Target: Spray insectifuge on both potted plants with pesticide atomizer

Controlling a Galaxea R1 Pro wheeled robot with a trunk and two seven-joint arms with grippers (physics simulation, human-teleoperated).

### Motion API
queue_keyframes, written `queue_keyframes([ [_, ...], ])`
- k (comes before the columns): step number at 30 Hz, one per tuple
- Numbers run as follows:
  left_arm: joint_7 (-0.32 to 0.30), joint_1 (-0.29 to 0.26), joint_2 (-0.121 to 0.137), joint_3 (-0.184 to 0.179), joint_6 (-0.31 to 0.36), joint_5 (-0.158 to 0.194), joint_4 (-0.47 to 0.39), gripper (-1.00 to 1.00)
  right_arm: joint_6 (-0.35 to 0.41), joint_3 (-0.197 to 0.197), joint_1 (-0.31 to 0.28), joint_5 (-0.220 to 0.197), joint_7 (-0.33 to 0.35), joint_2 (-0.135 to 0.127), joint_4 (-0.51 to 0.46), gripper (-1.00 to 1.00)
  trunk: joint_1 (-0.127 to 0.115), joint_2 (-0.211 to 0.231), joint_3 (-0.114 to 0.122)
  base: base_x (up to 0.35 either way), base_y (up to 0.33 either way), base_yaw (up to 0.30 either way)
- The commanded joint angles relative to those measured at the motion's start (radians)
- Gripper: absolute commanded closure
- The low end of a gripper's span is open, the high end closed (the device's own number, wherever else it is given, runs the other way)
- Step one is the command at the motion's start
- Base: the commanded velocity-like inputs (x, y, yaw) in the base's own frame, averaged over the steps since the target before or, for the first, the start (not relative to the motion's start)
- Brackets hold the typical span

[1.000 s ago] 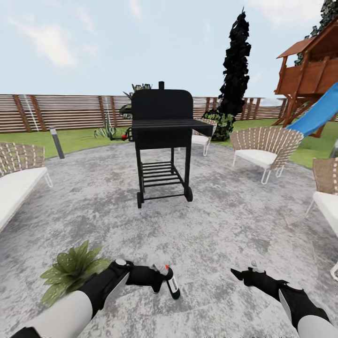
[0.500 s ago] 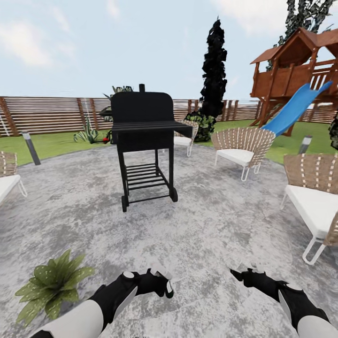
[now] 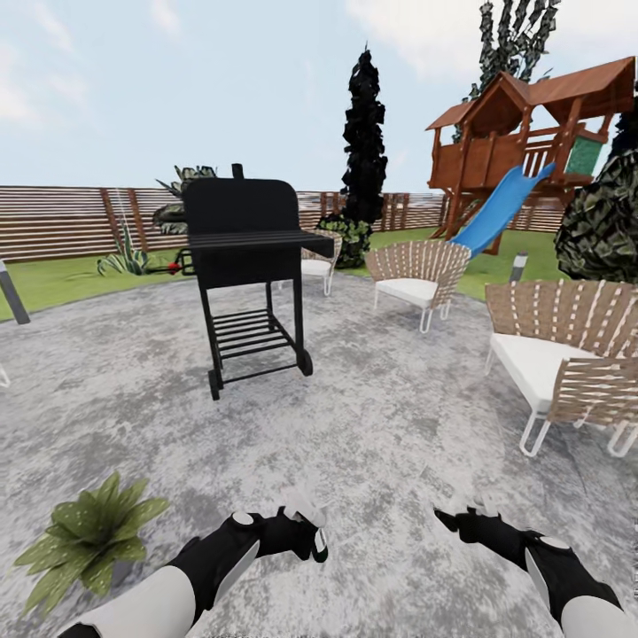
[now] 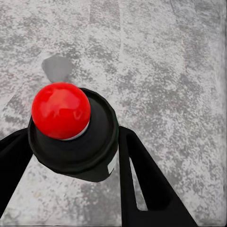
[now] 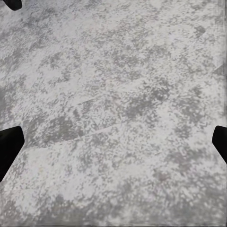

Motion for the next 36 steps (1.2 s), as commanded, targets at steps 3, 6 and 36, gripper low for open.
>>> queue_keyframes([
  [3,-0.001,-0.001,0.001,-0.004,0.008,0.011,-0.002,1.00,0.003,-0.008,-0.001,0.007,0.007,0.001,-0.001,-1.00,0.000,0.000,0.001,-0.154,0.274,-0.239],
  [6,-0.001,-0.001,0.001,-0.004,0.008,0.011,-0.002,1.00,0.003,-0.008,-0.001,0.008,0.007,0.001,-0.001,-1.00,0.000,0.000,0.002,-0.137,0.281,-0.116],
  [36,-0.001,-0.001,0.001,-0.003,0.008,0.011,-0.002,1.00,0.003,-0.008,-0.001,0.007,0.009,0.001,-0.001,-1.00,0.000,0.000,0.002,-0.092,0.163,-0.227],
])
